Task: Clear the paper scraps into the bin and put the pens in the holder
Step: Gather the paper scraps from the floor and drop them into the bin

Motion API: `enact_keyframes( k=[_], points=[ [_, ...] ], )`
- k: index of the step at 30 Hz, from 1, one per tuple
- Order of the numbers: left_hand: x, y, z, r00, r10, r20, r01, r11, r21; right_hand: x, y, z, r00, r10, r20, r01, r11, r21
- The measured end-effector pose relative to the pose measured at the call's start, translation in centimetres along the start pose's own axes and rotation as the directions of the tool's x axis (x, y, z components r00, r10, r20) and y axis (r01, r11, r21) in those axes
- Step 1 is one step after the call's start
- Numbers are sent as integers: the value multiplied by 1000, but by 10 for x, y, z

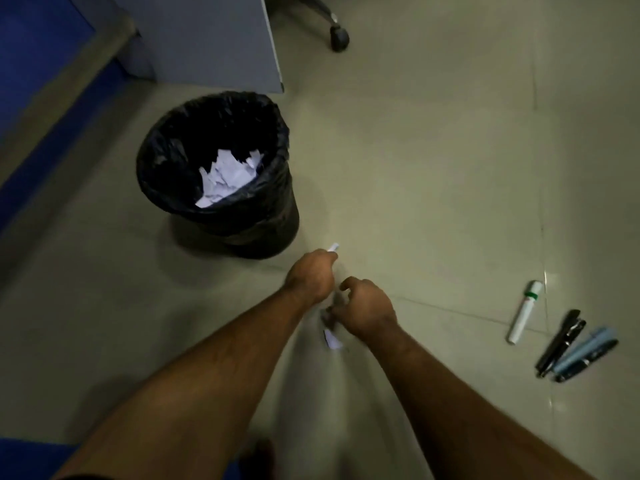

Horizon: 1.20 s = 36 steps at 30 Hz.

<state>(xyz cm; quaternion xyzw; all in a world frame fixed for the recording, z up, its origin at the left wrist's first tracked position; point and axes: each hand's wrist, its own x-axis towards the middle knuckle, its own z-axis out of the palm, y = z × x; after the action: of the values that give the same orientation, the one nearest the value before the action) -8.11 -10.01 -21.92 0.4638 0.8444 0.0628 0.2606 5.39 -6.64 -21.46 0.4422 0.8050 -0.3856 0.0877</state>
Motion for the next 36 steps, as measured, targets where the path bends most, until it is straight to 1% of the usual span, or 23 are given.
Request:
enact_keyframes(
  k=[2,3,6,8,10,13,16,18,20,21,23,25,27,29,31,33,35,36],
  points=[
    [-5,-5,11,999,-26,-38,28,998,58,-8,12,20,997,-34,71,41,993,-110],
    [-7,-8,16,998,-36,-44,40,996,76,-11,19,28,995,-45,89,56,990,-133],
    [-10,-20,28,996,-87,-3,86,991,100,-9,31,36,994,-93,64,100,989,-111],
    [-10,-27,31,995,-97,20,95,992,87,-2,34,33,993,-110,41,114,987,-113],
    [-8,-34,32,996,-95,2,94,994,59,7,34,32,994,-111,6,111,986,-123],
    [-6,-45,30,989,-145,-38,146,988,47,20,31,30,995,-80,-66,72,990,-121],
    [-2,-53,27,985,-175,7,174,982,71,40,25,25,985,-49,-166,29,992,-120],
    [2,-55,27,984,-172,37,169,982,87,54,18,19,967,-24,-253,5,997,-76],
    [4,-56,28,984,-169,53,164,982,98,61,14,14,958,-68,-279,62,998,-31],
    [5,-57,29,983,-171,59,165,981,102,60,14,12,963,-115,-242,108,993,-43],
    [7,-58,30,981,-177,74,169,980,109,54,17,13,972,-216,-97,202,971,-129],
    [8,-58,29,980,-183,77,173,978,118,45,24,21,949,-314,19,310,921,-236],
    [8,-56,29,978,-191,78,180,975,128,40,29,31,936,-351,37,349,904,-246],
    [8,-55,29,977,-197,80,185,973,141,43,29,35,943,-331,27,329,920,-212],
    [7,-55,28,976,-204,82,192,972,136,51,27,32,959,-282,-17,275,944,-182],
    [7,-54,28,975,-205,81,193,972,134,64,23,23,961,-239,-141,219,965,-140],
    [7,-56,29,977,-201,72,190,972,137,78,12,14,931,-271,-246,239,959,-151],
    [7,-55,30,977,-202,68,191,972,135,86,5,10,914,-299,-273,267,952,-149]
  ],
)
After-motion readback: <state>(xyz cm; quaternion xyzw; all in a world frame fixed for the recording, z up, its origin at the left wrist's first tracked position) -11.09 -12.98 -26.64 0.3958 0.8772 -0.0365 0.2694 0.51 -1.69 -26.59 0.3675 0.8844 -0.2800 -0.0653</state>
